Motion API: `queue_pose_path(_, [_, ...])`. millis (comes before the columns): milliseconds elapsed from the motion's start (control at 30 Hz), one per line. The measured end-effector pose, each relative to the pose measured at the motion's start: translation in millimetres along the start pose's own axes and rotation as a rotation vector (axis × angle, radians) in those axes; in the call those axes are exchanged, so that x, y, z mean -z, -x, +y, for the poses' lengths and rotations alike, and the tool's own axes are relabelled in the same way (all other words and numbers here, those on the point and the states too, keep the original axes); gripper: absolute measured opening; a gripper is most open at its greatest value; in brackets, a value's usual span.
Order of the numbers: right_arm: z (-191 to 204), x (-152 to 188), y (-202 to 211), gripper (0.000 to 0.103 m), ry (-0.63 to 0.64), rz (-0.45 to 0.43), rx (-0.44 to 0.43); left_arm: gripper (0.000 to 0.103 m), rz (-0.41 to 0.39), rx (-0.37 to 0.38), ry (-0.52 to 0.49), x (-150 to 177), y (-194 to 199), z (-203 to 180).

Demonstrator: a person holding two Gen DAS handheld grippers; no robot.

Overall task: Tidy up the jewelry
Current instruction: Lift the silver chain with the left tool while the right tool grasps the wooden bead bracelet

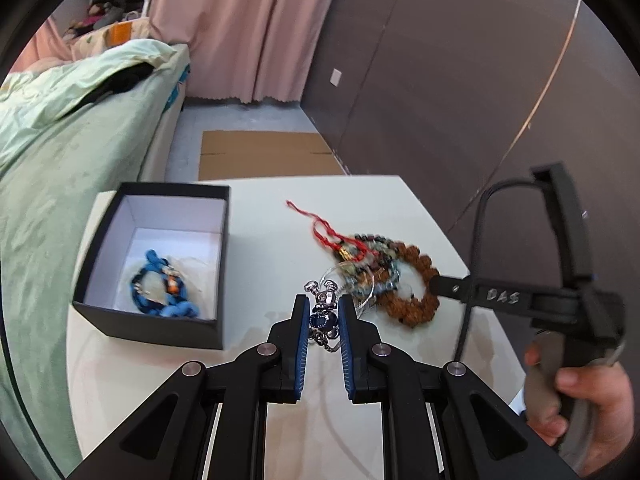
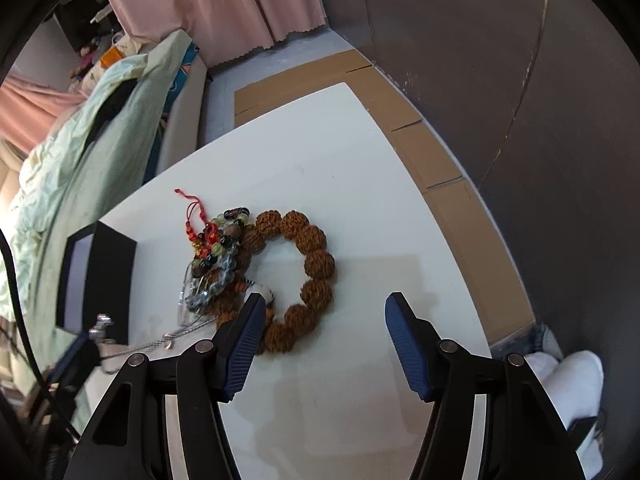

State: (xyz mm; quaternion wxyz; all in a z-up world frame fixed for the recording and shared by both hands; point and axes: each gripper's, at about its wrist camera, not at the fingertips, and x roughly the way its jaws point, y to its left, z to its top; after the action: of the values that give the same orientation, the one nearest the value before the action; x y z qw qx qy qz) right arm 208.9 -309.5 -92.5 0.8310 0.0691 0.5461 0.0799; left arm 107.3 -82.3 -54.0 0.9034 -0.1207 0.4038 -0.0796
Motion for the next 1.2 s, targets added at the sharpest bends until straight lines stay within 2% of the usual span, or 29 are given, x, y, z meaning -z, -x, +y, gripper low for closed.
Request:
queue_pose_path(100, [5,-3,-7,0.063,0.012,0.005,0.018,0.015,-0.022,0.007,0.015,-6,8,6])
queue_pose_path(300, [16,-10,-19,0.062,0.051,-0.004,0.113,0.015,-0.057,0.025,0.027,-15,21,13])
queue_pose_path(367, [18,-11,-21,0.060,0.060,-0.002,0.131,0.015,-0.062,0.029,0.030,-18,22,14])
queue_pose_path(500, [28,-10,-22,0.048,0.116,-0.009,0.201,0.015,-0.068,0.032,0.037,-20,23,16])
queue_pose_path(533, [30,-9,-20,0.036,0.127,-0.016,0.199,0.015,-0.069,0.033,0.038,-20,23,16])
queue_pose_path(600, [27,-8,-17,0.020,0.121,-0.009,0.167,0.015,-0.071,0.033,0.037,-20,24,16])
queue_pose_path(733, [13,-8,-9,0.020,0.062,0.003,0.025,0.015,-0.084,0.026,0.034,-18,29,15])
queue_pose_path(933, [-2,-2,24,0.020,-0.011,-0.047,-0.185,0.015,-0.114,0.029,0.036,-18,42,13])
queue_pose_path(1200, [0,-1,50,0.020,-0.041,-0.111,-0.325,0.015,-0.165,0.022,0.033,-26,62,14])
